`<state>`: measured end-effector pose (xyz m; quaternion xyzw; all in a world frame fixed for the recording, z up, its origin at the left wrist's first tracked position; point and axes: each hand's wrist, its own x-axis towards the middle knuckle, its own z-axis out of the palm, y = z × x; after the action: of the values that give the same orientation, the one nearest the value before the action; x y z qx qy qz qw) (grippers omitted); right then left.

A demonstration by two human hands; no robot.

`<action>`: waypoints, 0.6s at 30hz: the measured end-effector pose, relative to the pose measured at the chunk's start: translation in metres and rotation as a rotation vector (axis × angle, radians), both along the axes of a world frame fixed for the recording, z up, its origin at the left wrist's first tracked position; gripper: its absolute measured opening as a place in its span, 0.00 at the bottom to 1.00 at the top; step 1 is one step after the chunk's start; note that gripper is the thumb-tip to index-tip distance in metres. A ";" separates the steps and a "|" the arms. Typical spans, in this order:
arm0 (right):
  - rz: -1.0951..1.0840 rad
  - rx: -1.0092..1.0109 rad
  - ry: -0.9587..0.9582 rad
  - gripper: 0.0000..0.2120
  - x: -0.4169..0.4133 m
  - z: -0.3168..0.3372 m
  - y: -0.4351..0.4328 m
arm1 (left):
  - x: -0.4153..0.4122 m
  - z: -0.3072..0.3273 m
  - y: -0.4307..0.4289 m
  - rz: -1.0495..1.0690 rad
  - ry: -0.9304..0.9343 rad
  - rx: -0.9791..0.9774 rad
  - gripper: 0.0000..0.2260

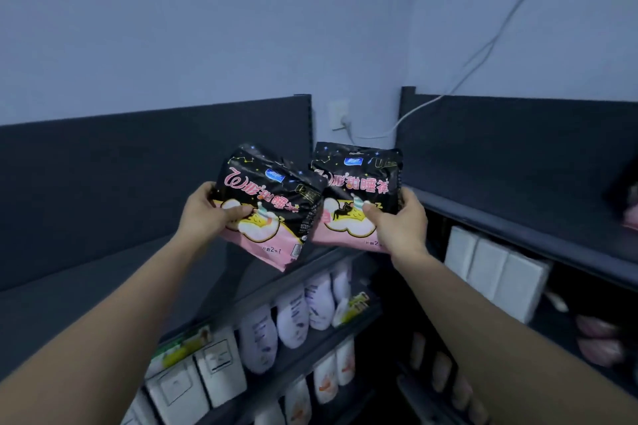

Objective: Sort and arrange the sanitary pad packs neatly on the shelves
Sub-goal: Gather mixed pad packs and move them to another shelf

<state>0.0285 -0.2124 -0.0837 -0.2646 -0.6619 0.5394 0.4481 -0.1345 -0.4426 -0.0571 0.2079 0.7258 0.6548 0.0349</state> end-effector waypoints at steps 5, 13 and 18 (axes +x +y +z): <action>-0.169 0.011 0.004 0.14 0.048 0.007 0.071 | 0.005 0.004 0.099 -0.125 -0.025 0.093 0.21; -0.484 0.044 -0.025 0.14 0.120 0.011 0.186 | 0.027 0.000 0.269 -0.380 -0.098 0.151 0.19; -0.628 0.062 -0.066 0.16 0.165 0.017 0.250 | 0.054 0.003 0.372 -0.539 -0.109 0.156 0.18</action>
<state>0.1933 0.0378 -0.0664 -0.4596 -0.5783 0.3453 0.5789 -0.0806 -0.0707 -0.0542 0.3601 0.5887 0.6860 0.2307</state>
